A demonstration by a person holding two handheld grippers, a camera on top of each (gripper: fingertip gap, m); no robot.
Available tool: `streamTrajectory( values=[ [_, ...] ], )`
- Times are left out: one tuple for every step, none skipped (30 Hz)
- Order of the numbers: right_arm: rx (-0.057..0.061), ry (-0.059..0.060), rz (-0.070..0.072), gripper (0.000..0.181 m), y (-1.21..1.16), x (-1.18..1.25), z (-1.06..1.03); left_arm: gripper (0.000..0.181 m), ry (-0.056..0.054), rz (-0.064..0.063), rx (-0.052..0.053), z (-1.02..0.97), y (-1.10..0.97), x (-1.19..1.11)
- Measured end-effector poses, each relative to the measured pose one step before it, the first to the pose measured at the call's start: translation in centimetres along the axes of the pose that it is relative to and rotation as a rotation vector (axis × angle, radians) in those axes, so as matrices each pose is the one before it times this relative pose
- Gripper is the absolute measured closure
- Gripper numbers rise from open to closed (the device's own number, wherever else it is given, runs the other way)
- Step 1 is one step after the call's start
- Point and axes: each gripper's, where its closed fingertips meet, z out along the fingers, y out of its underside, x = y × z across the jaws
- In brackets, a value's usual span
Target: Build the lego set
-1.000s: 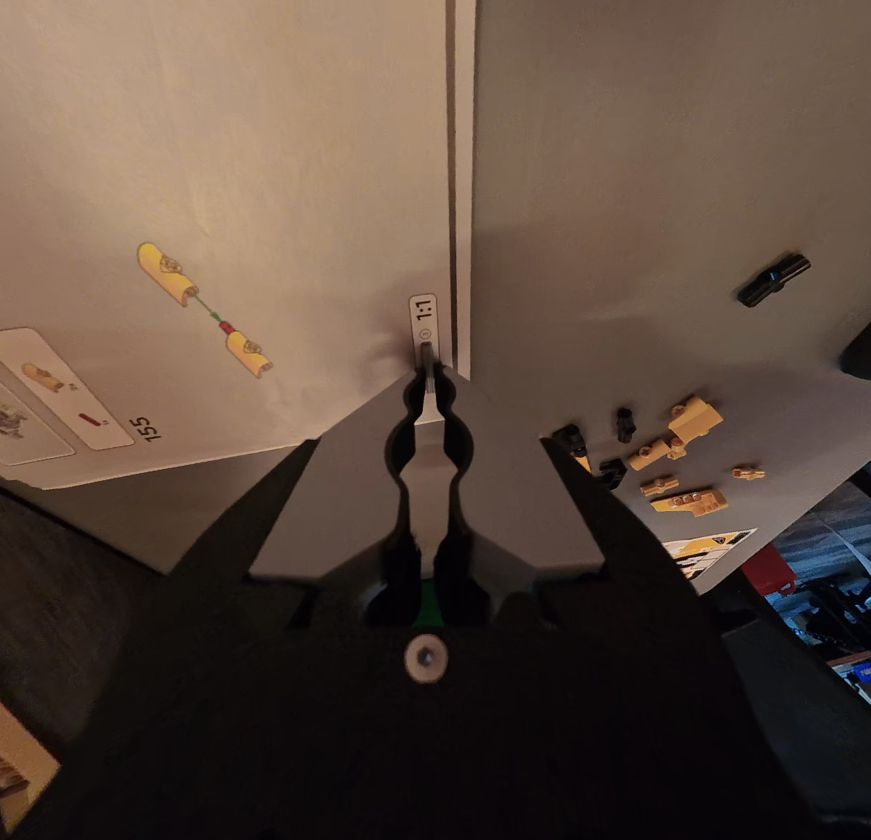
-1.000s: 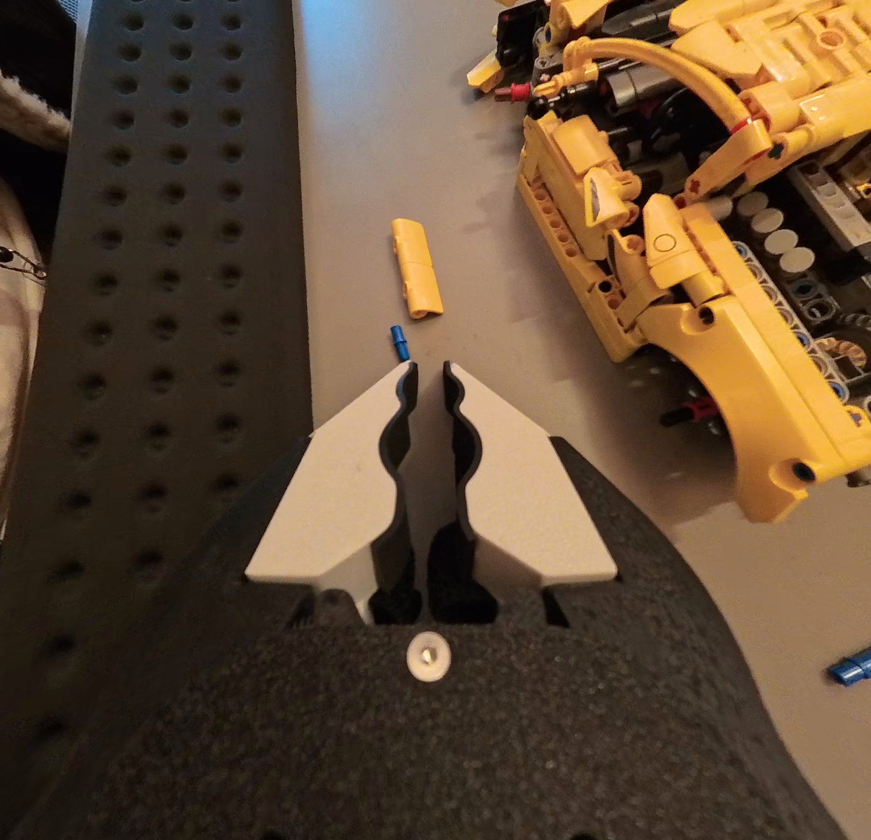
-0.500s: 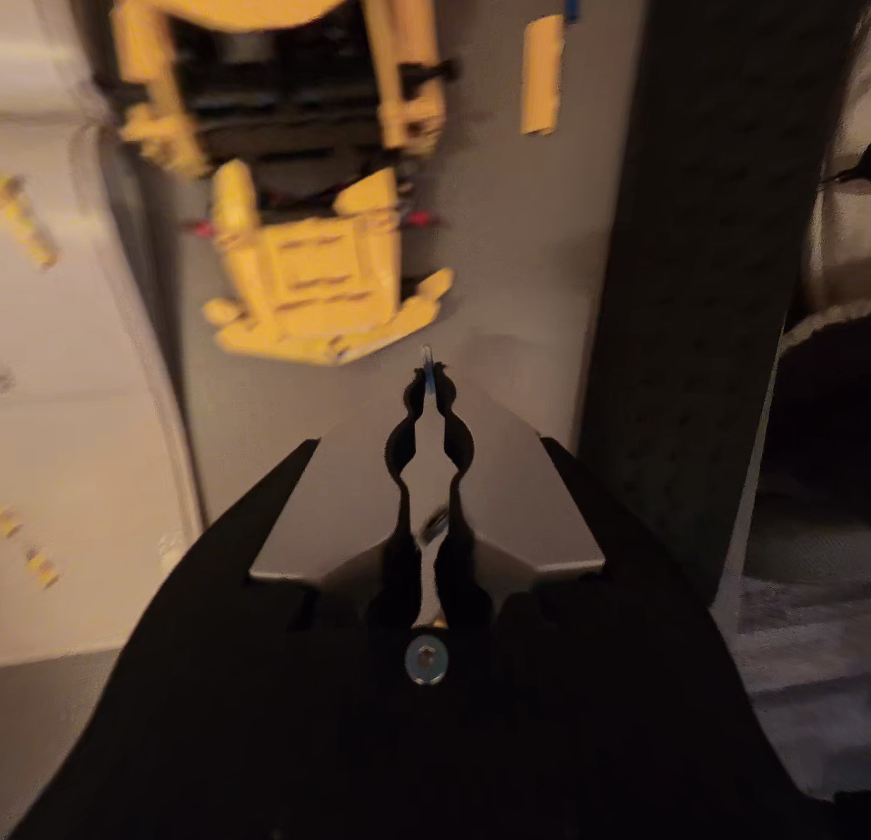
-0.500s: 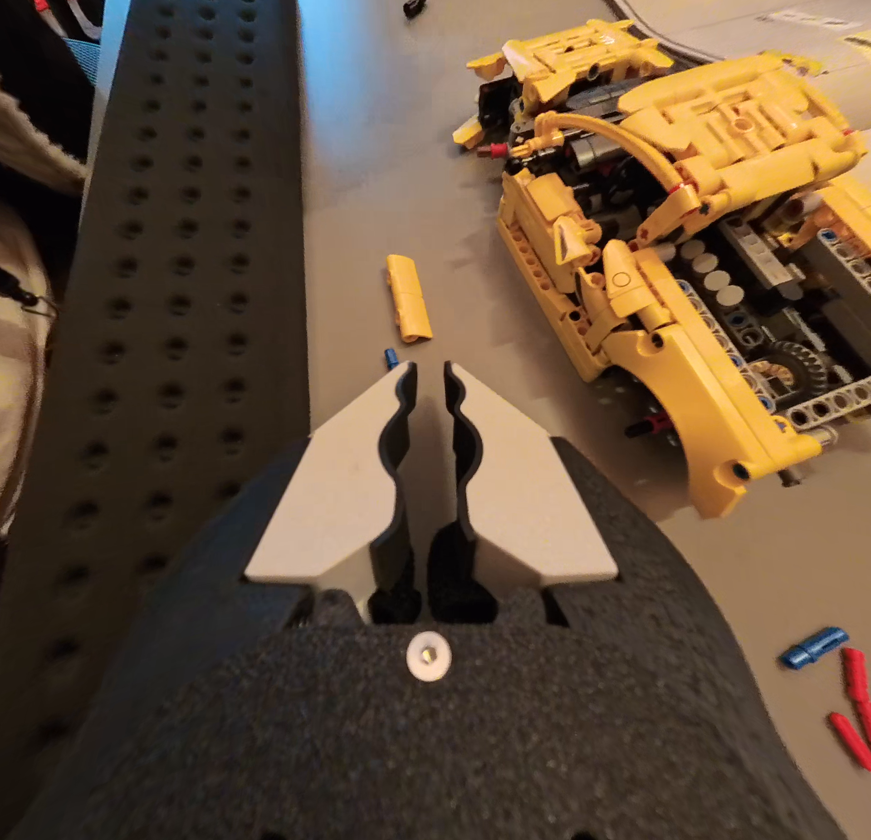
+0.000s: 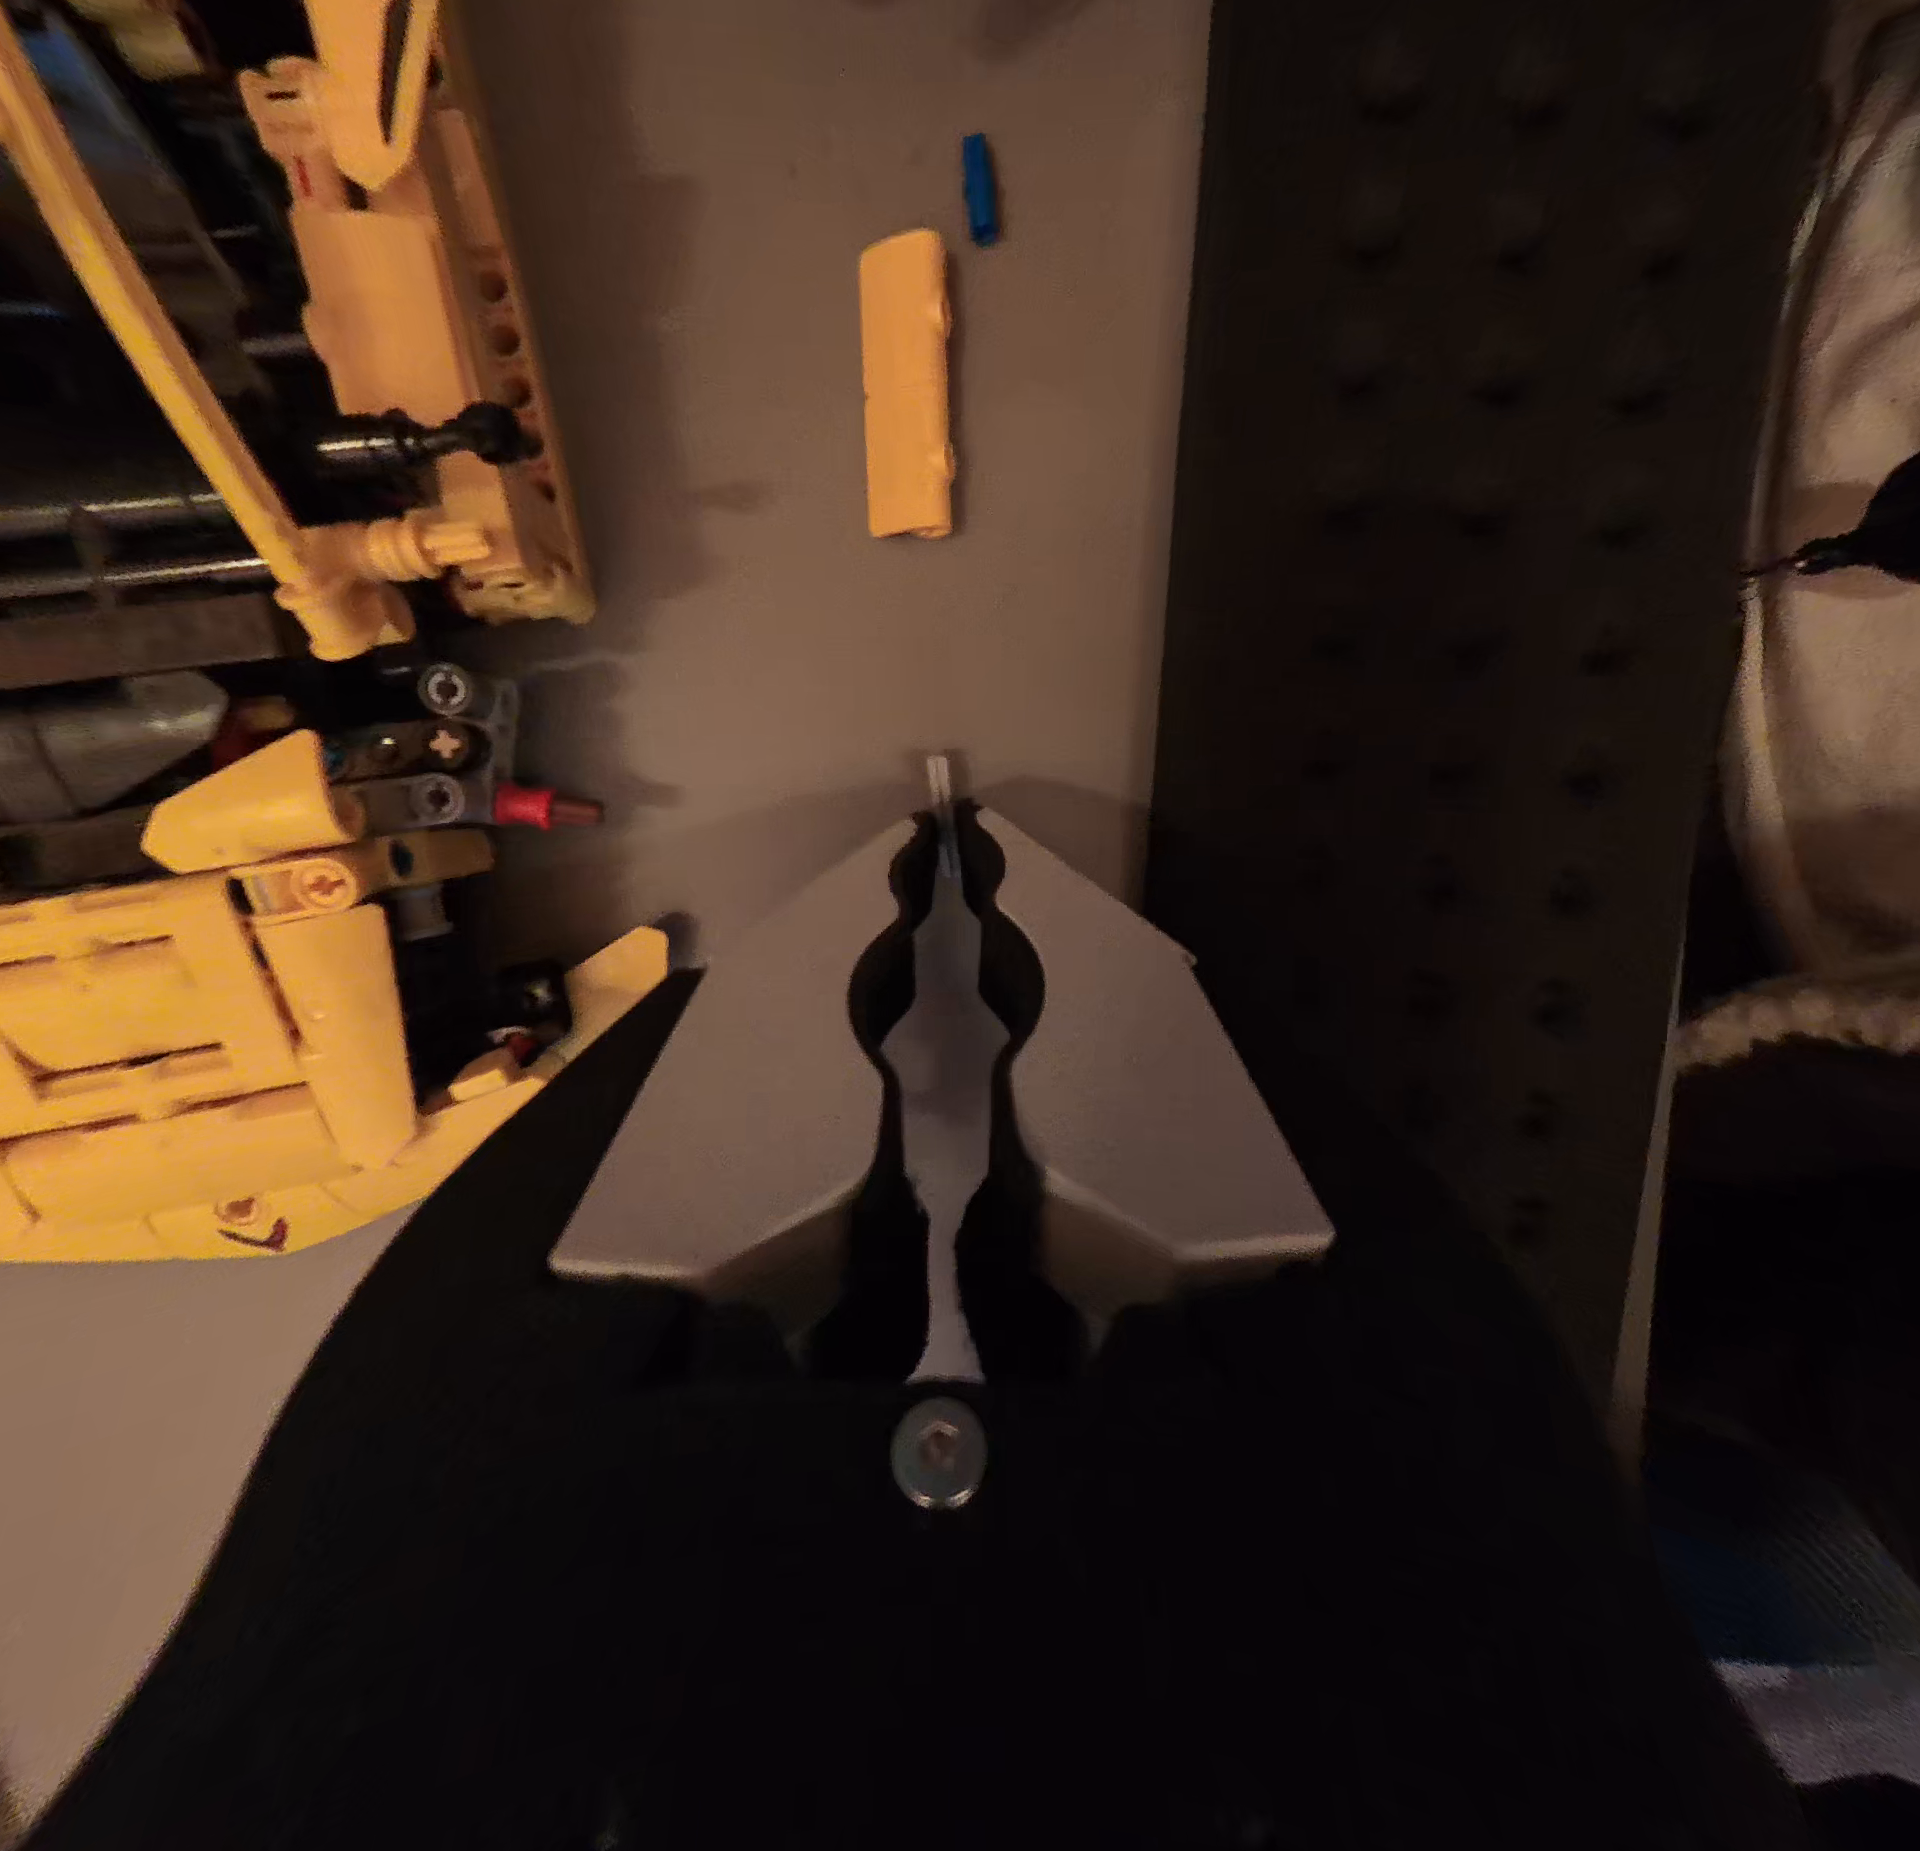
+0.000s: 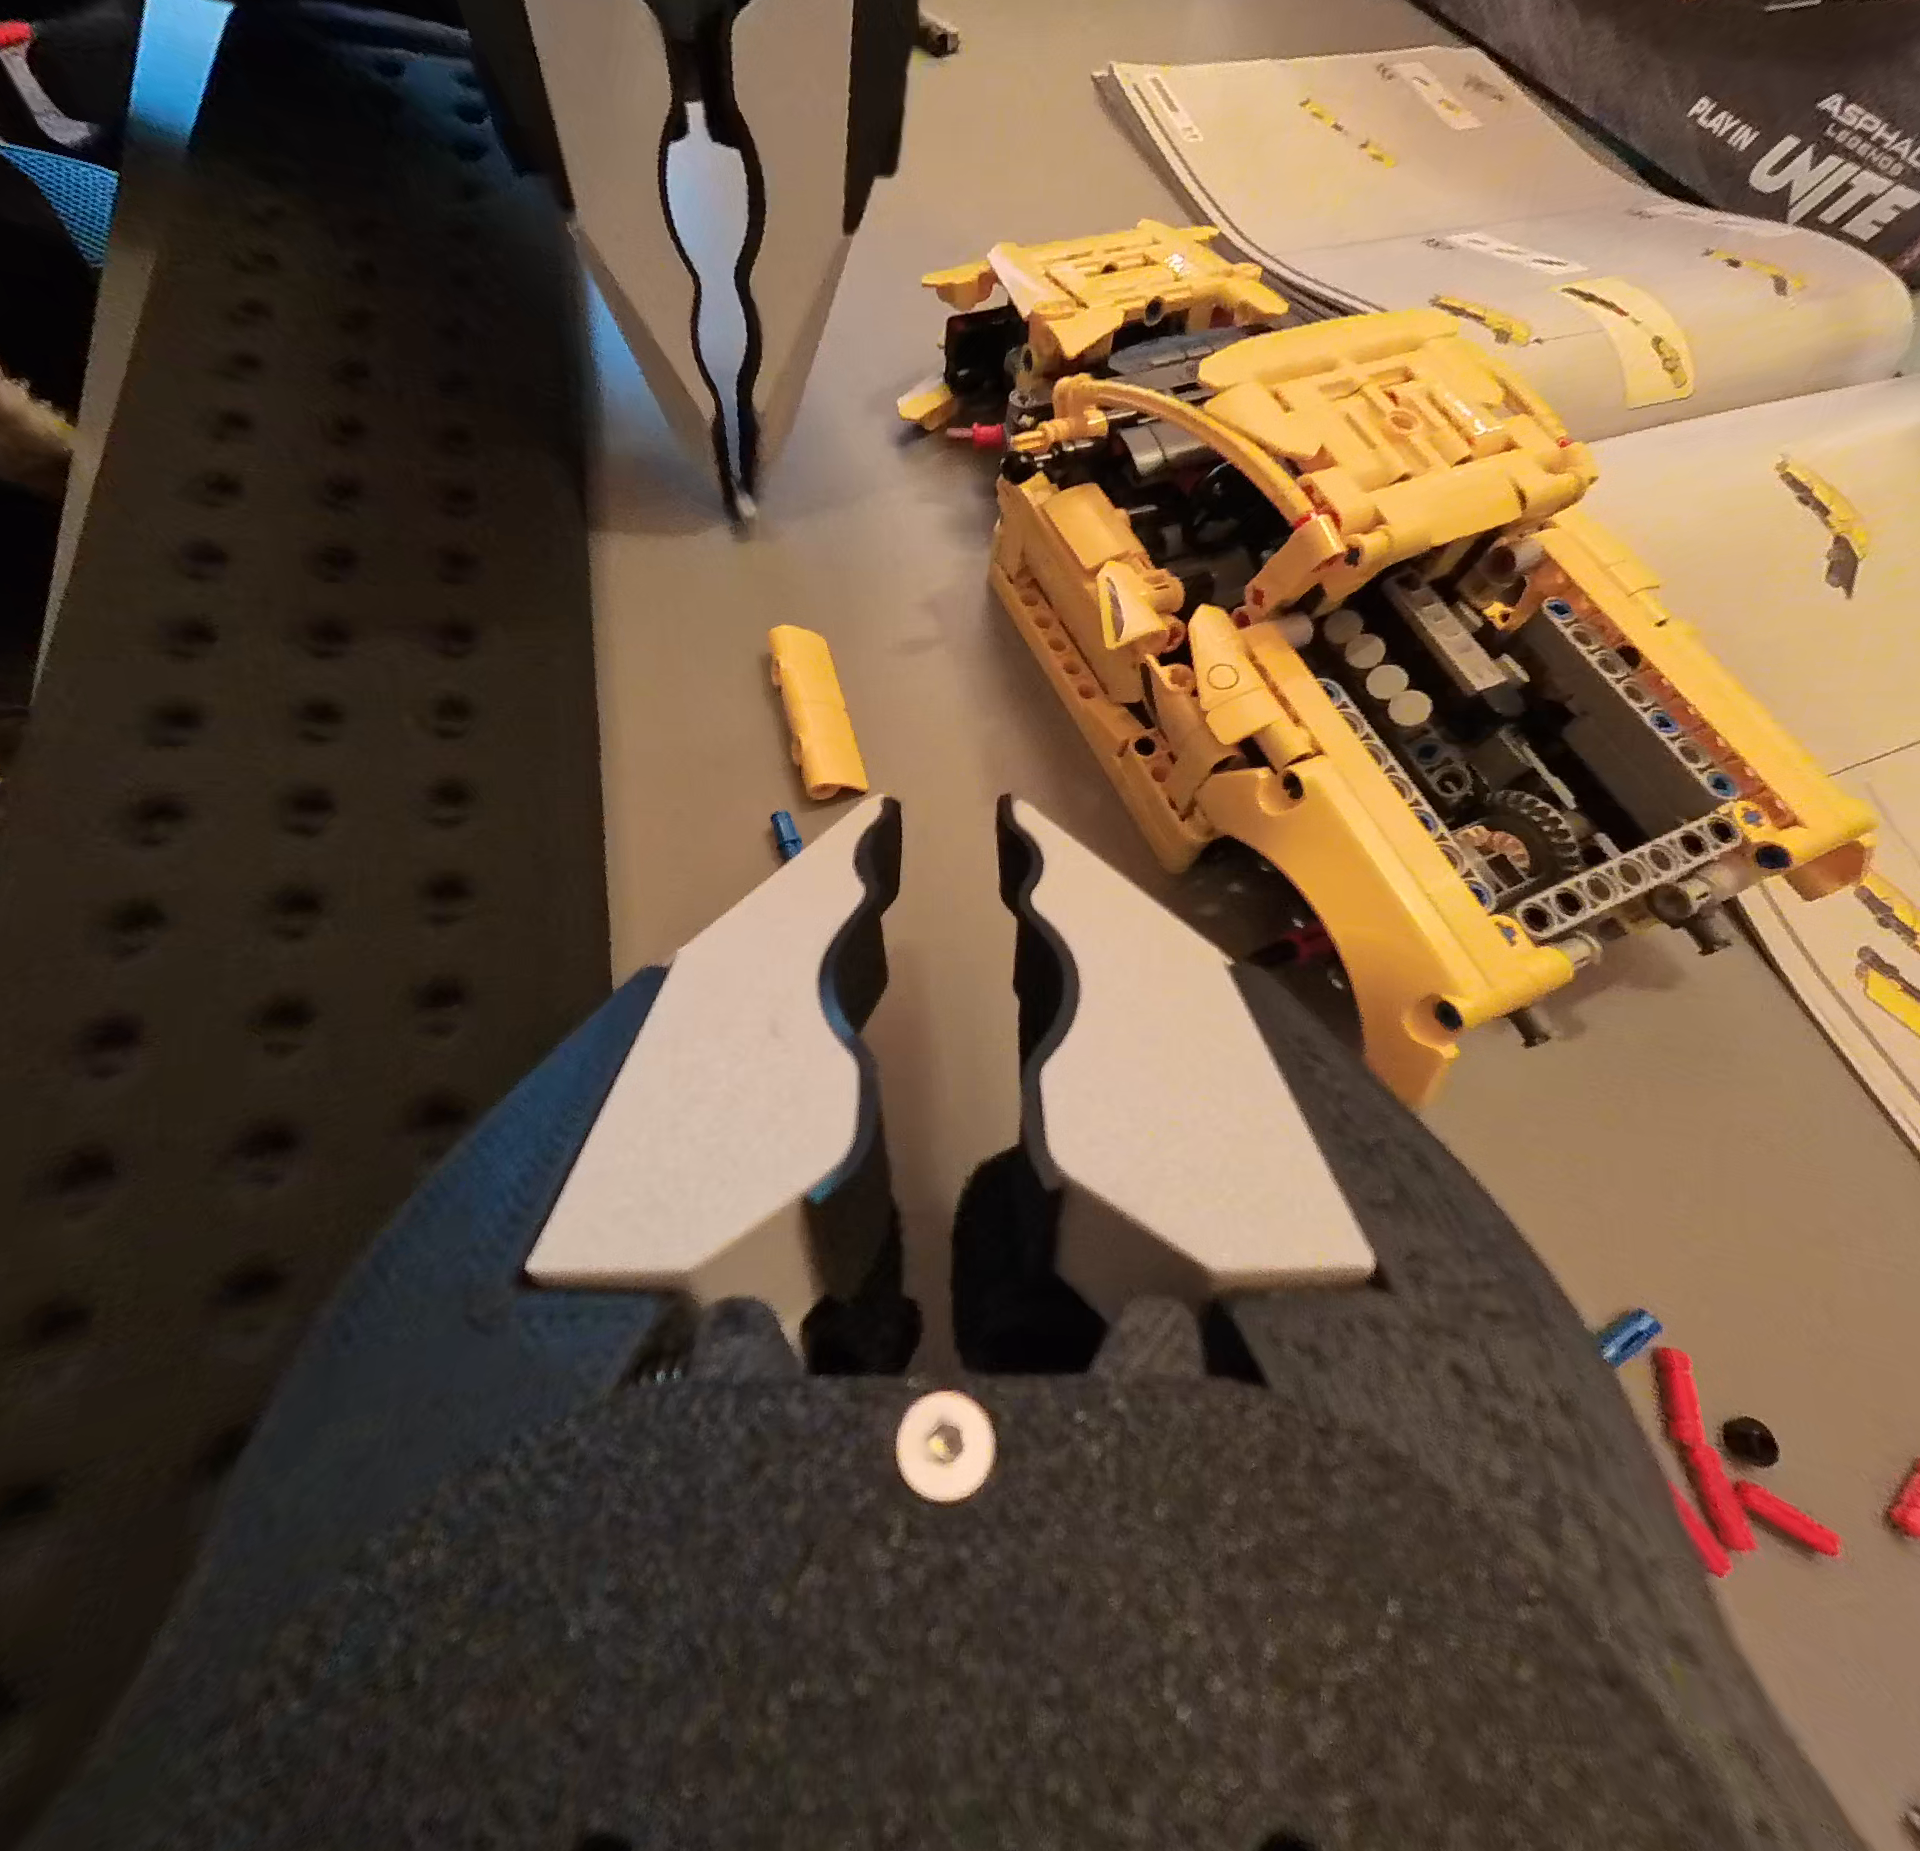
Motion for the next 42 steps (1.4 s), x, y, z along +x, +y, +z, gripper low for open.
streamTrajectory(
  values=[
    [-0.0029, -0.0024, 0.0028, 0.163, 0.051, -0.016, 0.025, 0.178, -0.0059, 0.0047, -0.0032, 0.183, 0.025, 0.062],
    [-0.0008, -0.001, 0.0019, 0.163, 0.018, 0.003, 0.006, 0.178, -0.0019, 0.004, 0.0094, 0.098, -0.171, 0.119],
    [-0.0006, 0.0001, 0.0011, 0.163, 0.028, 0.005, 0.004, 0.178, -0.0014, -0.0004, 0.0078, 0.078, -0.132, 0.068],
    [-0.003, 0.0003, 0.0005, 0.163, 0.053, 0.006, 0.018, 0.178, -0.003, -0.0041, 0.0082, 0.055, -0.108, -0.002],
    [-0.0029, -0.0002, -0.0004, 0.163, 0.056, -0.008, 0.027, 0.178, -0.0085, -0.0049, 0.0127, -0.025, -0.15, -0.14],
    [-0.0018, -0.0004, -0.0008, 0.163, 0.027, -0.015, 0.02, 0.178, -0.0053, -0.0093, 0.0294, -0.134, -0.35, -0.118],
    [0.0008, -0.0011, 0.0, 0.163, -0.046, -0.042, 0.019, 0.178, 0.0044, -0.0254, 0.0466, -0.293, -0.57, -0.064],
    [0.0098, -0.0045, -0.0001, 0.163, -0.257, -0.119, -0.013, 0.178, 0.0033, -0.0499, 0.0624, -0.409, -0.836, -0.243],
    [0.021, -0.0036, -0.0039, 0.161, -0.553, -0.19, -0.032, 0.178, 0.0062, -0.0688, 0.0834, -0.476, -1.201, -0.289],
    [0.022, 0.0124, -0.0099, 0.157, -0.712, -0.033, -0.02, 0.178, 0.0219, -0.0803, 0.1008, -0.435, -1.462, -0.061],
    [0.0198, 0.0257, -0.0115, 0.154, -0.8, 0.057, 0.038, 0.178, 0.0291, -0.086, 0.1023, -0.333, -1.504, 0.094],
    [0.0274, 0.0186, -0.0064, 0.153, -1.005, -0.135, 0.099, 0.178, 0.0225, -0.0884, 0.1011, -0.217, -1.467, 0.068],
    [0.045, 0.0149, 0.0042, 0.15, -1.343, -0.277, 0.183, 0.178, 0.0363, -0.0942, 0.1047, -0.12, -1.421, 0.276],
    [0.0518, 0.0162, 0.0041, 0.145, -1.474, -0.353, 0.264, 0.178, 0.0653, -0.0948, 0.101, -0.021, -1.301, 0.736],
    [0.0512, 0.034, 0.0001, 0.137, -1.394, -0.156, 0.291, 0.178, 0.0711, -0.09, 0.097, 0.063, -1.149, 0.854],
    [0.0432, 0.0552, 0.0003, 0.133, -1.147, 0.107, 0.235, 0.178, 0.0567, -0.0797, 0.0849, 0.145, -0.867, 0.677],
    [0.0398, 0.0715, -0.0086, 0.133, -0.956, 0.366, 0.085, 0.178, 0.0434, -0.0618, 0.0569, 0.255, -0.408, 0.532],
    [0.033, 0.0756, -0.0243, 0.134, -0.73, 0.496, -0.068, 0.178, 0.0401, -0.0473, 0.0471, 0.296, -0.247, 0.537],
    [0.0244, 0.0635, -0.0395, 0.14, -0.535, 0.413, -0.235, 0.178, 0.0371, -0.0434, 0.0515, 0.227, -0.293, 0.473],
    [0.0173, 0.0496, -0.0442, 0.145, -0.397, 0.341, -0.292, 0.178, 0.0387, -0.0464, 0.0533, 0.181, -0.33, 0.427],
    [0.0108, 0.04, -0.0357, 0.147, -0.292, 0.355, -0.285, 0.178, 0.0379, -0.0466, 0.0417, 0.145, -0.22, 0.332],
    [0.0134, 0.0227, -0.0141, 0.151, -0.277, 0.265, -0.222, 0.178, 0.0313, -0.0397, 0.03, 0.137, -0.1, 0.16],
    [0.0126, -0.0006, 0.008, 0.153, -0.236, 0.056, -0.139, 0.178, 0.0234, -0.0339, 0.0299, 0.074, -0.128, 0.006],
    [0.003, -0.0077, 0.0151, 0.155, -0.043, -0.024, -0.046, 0.178, 0.0199, -0.0267, 0.0261, 0.042, -0.13, -0.061],
    [-0.0078, -0.0085, 0.007, 0.155, 0.175, -0.089, 0.048, 0.178, 0.0185, -0.0234, 0.0213, 0.062, -0.116, -0.065],
    [-0.0061, 0.0019, -0.0036, 0.154, 0.149, 0.007, 0.05, 0.178, 0.0157, -0.0219, 0.0183, 0.066, -0.09, -0.075],
    [0.004, 0.0032, -0.0068, 0.154, -0.066, 0.001, 0.007, 0.178, 0.0154, -0.0178, 0.0216, 0.036, -0.151, -0.018],
    [0.0045, 0.0022, -0.0048, 0.154, -0.133, -0.015, -0.023, 0.178, 0.0117, -0.014, 0.0224, 0.025, -0.165, -0.003],
    [0.0066, 0.0041, -0.0059, 0.155, -0.143, 0.015, -0.021, 0.179, -0.0017, -0.0055, 0.0109, 0.038, -0.039, -0.154],
    [-0.0015, 0.0018, -0.0046, 0.155, 0.035, -0.011, 0.046, 0.178, -0.0034, -0.0016, 0.0059, 0.062, 0.042, -0.161],
    [-0.0086, -0.0029, -0.0017, 0.154, 0.183, -0.068, 0.112, 0.178, 0.0098, -0.007, 0.0036, 0.105, 0.061, 0.044],
    [-0.0088, -0.0045, -0.0002, 0.153, 0.182, -0.102, 0.125, 0.179, 0.0116, -0.0096, 0.0009, 0.138, 0.1, 0.086],
    [-0.0038, -0.0047, -0.0007, 0.152, 0.076, -0.097, 0.079, 0.178, 0.0023, -0.002, -0.0044, 0.152, 0.164, -0.002],
    [-0.0016, 0.0002, 0.0005, 0.153, 0.017, -0.006, 0.031, 0.178, 0.0006, 0.0045, -0.0084, 0.163, 0.21, 0.019],
    [-0.0014, 0.0029, 0.0004, 0.152, 0.034, 0.077, -0.003, 0.178, 0.0012, 0.0033, -0.0005, 0.095, 0.062, 0.039],
    [0.0028, -0.0056, 0.0023, 0.152, -0.035, -0.065, -0.027, 0.178, -0.0002, 0.0019, -0.0021, 0.055, 0.057, 0.004],
    [0.0039, -0.0034, 0.0027, 0.152, -0.048, -0.035, -0.033, 0.178, 0.0034, 0.0001, -0.0045, 0.028, 0.058, 0.03],
    [-0.0012, -0.0025, 0.0034, 0.153, 0.036, -0.003, 0.023, 0.178, 0.0034, -0.0023, -0.0011, 0.008, 0.015, 0.022],
    [-0.0012, -0.0118, 0.0075, 0.153, 0.073, -0.142, 0.049, 0.178, -0.0004, -0.0009, -0.0033, 0.01, 0.078, -0.04],
    [0.0012, -0.0096, 0.0106, 0.153, 0.044, -0.097, 0.027, 0.179, 0.0023, -0.0021, -0.0057, 0.009, 0.1, -0.038],
    [0.0027, -0.0057, 0.0093, 0.155, 0.021, 0.014, -0.022, 0.178, 0.0048, -0.0058, -0.005, -0.033, 0.067, -0.017],
    [0.0018, -0.0095, 0.0139, 0.157, 0.019, 0.011, -0.052, 0.179, 0.0018, -0.0014, -0.0083, -0.042, 0.091, -0.034]
  ],
)
